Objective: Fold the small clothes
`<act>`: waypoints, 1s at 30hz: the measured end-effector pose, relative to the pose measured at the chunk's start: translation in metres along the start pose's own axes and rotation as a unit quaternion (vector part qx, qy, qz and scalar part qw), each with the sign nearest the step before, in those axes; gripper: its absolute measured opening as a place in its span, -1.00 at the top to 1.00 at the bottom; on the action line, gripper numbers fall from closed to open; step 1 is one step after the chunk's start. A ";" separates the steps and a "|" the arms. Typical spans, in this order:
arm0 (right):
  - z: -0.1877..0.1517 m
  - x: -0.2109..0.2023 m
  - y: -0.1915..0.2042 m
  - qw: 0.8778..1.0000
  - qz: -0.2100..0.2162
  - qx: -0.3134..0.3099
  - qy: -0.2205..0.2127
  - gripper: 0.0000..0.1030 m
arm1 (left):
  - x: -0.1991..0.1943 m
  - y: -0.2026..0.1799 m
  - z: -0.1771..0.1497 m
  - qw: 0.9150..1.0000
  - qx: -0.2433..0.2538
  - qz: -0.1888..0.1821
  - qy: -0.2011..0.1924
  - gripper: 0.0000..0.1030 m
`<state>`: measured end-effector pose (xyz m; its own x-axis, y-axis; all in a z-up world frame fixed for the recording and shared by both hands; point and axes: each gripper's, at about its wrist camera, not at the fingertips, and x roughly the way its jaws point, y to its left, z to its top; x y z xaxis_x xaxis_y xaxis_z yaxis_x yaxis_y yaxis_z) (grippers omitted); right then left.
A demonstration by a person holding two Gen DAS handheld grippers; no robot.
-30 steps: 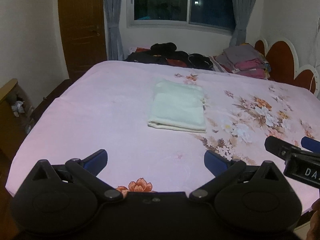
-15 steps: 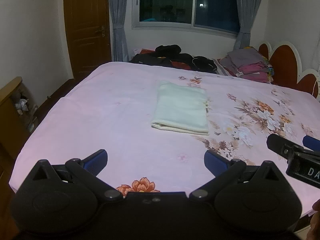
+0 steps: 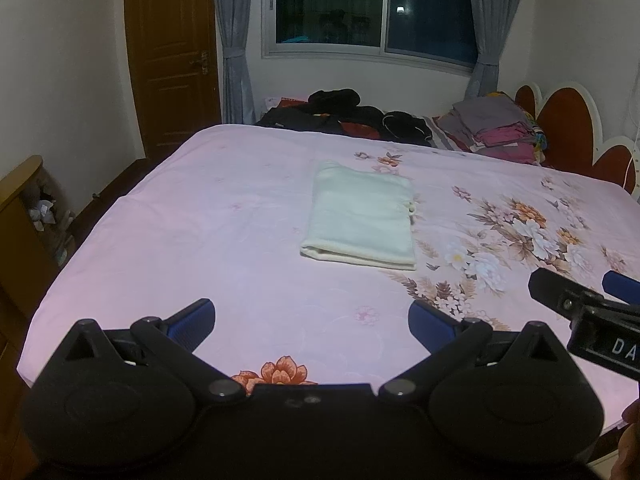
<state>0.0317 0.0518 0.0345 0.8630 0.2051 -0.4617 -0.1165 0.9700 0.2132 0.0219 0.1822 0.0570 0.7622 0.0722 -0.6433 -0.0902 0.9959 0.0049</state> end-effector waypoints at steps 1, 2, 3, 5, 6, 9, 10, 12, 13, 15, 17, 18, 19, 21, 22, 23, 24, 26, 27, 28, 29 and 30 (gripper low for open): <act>0.000 0.000 0.000 1.000 0.000 -0.001 0.000 -1.00 | 0.000 0.000 0.000 1.000 0.000 0.000 0.000 -1.00; 0.000 0.000 0.000 1.000 0.001 -0.001 0.000 -1.00 | 0.000 0.000 0.000 1.000 0.000 0.000 0.000 -1.00; 0.000 0.000 -0.001 1.000 0.001 0.000 0.000 -1.00 | 0.000 0.000 0.000 1.000 0.001 0.000 0.000 -1.00; 0.000 0.001 -0.001 1.000 0.001 0.000 -0.001 -1.00 | 0.000 0.001 0.000 1.000 0.001 0.000 0.000 -1.00; 0.000 0.001 -0.001 1.000 0.001 -0.001 0.000 -1.00 | 0.000 0.000 0.000 1.000 0.001 0.000 0.000 -1.00; 0.000 0.001 -0.001 1.000 0.001 0.000 0.000 -1.00 | 0.000 0.000 0.000 1.000 0.000 0.000 0.000 -1.00; 0.000 0.001 -0.001 1.000 0.001 0.000 0.001 -1.00 | 0.000 0.000 0.000 1.000 0.001 0.000 0.000 -1.00; 0.000 0.002 -0.002 1.000 0.001 0.000 0.001 -1.00 | 0.002 -0.002 0.001 1.000 0.001 0.001 0.001 -1.00; 0.000 0.002 -0.002 1.000 0.001 -0.001 0.001 -1.00 | 0.002 -0.002 0.000 1.000 0.001 0.001 0.002 -1.00; 0.000 0.002 -0.002 1.000 0.001 0.000 0.001 -1.00 | 0.004 -0.004 0.000 1.000 0.001 0.001 0.004 -1.00; 0.000 0.002 -0.002 1.000 0.001 0.002 0.001 -1.00 | 0.005 -0.006 0.001 1.000 0.002 0.001 0.004 -1.00; 0.000 0.003 -0.003 1.000 0.002 0.002 0.002 -1.00 | 0.004 -0.006 0.001 1.000 0.002 0.001 0.004 -1.00; -0.001 0.003 -0.004 1.000 0.001 0.003 0.002 -1.00 | 0.004 -0.007 0.002 1.000 0.003 0.001 0.004 -1.00; 0.000 0.003 -0.004 1.000 0.002 0.003 0.001 -1.00 | 0.005 -0.008 0.002 1.000 0.004 0.001 0.005 -1.00; 0.000 0.003 -0.004 1.000 0.002 0.003 0.002 -1.00 | 0.006 -0.009 0.002 1.000 0.004 0.001 0.005 -1.00; -0.001 0.003 -0.004 1.000 0.002 0.003 0.002 -1.00 | 0.006 -0.009 0.002 1.000 0.005 0.001 0.005 -1.00; -0.001 0.003 -0.004 1.000 0.002 0.003 0.002 -1.00 | 0.006 -0.009 0.002 1.000 0.005 0.001 0.005 -1.00; 0.000 0.003 -0.004 1.000 0.002 0.002 0.003 -1.00 | 0.006 -0.009 0.002 1.000 0.004 0.002 0.006 -1.00; -0.001 0.004 -0.006 1.000 0.002 0.003 0.003 -1.00 | 0.006 -0.009 0.003 1.000 0.004 0.001 0.006 -1.00; -0.001 0.004 -0.007 1.000 0.003 0.003 0.003 -1.00 | 0.006 -0.009 0.003 1.000 0.005 0.001 0.006 -1.00; -0.001 0.004 -0.007 1.000 0.004 0.003 0.004 -1.00 | 0.006 -0.010 0.002 1.000 0.004 0.002 0.006 -1.00; -0.001 0.004 -0.008 1.000 0.004 0.003 0.004 -1.00 | 0.006 -0.010 0.003 1.000 0.004 0.003 0.006 -1.00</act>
<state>0.0358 0.0454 0.0297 0.8578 0.2143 -0.4672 -0.1206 0.9675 0.2224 0.0299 0.1724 0.0554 0.7543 0.0768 -0.6520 -0.0893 0.9959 0.0140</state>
